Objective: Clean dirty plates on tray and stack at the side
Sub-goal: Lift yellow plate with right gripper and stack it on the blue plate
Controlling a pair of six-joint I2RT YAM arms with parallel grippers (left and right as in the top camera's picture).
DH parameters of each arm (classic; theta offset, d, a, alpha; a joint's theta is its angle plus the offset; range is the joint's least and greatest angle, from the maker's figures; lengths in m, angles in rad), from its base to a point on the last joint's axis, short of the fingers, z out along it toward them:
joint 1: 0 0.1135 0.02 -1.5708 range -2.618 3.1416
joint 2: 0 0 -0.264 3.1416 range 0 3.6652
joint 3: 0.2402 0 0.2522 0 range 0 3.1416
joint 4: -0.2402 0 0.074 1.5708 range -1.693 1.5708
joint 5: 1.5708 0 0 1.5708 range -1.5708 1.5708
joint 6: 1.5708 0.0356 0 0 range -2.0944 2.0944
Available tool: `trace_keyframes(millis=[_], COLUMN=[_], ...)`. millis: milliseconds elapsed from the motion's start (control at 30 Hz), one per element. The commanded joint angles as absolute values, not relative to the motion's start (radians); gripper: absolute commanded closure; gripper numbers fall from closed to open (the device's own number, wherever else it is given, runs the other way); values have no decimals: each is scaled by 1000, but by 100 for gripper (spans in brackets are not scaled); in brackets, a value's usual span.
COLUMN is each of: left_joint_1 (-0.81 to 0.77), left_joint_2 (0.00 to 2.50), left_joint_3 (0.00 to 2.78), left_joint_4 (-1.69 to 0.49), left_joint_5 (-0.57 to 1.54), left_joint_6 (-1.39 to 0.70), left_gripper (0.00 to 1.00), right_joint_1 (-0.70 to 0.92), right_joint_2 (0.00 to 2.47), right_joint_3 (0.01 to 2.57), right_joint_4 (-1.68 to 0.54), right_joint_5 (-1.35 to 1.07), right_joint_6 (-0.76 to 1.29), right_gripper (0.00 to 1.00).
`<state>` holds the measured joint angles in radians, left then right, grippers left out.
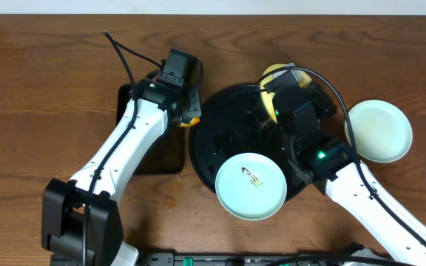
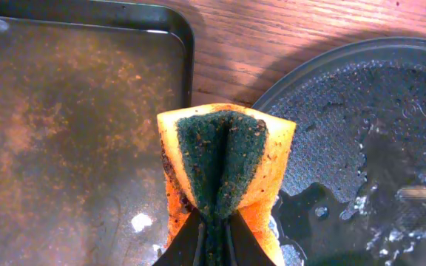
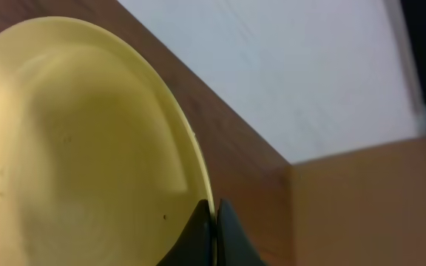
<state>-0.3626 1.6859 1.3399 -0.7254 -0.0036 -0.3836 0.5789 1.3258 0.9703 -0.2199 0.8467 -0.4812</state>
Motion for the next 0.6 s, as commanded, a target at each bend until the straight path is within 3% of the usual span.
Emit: trace_keyframes(millis=[0, 300, 567], left_joint_1=[-357, -357, -357], left_joint_2=[1681, 1681, 1681], left_joint_3=[1343, 1343, 1343], left_joint_4=[-725, -726, -728], left_joint_5=[-16, -15, -15], left_joint_6=[-363, -363, -363], left_gripper=[91, 92, 92], right_joint_1=[585, 478, 215], right_joint_2=[1316, 1316, 1316], right_joint_3=[969, 969, 969], right_joint_4=[-216, -345, -476], right_joint_5=[928, 830, 660], right_joint_6=[-505, -94, 164], right_gripper=[99, 99, 99])
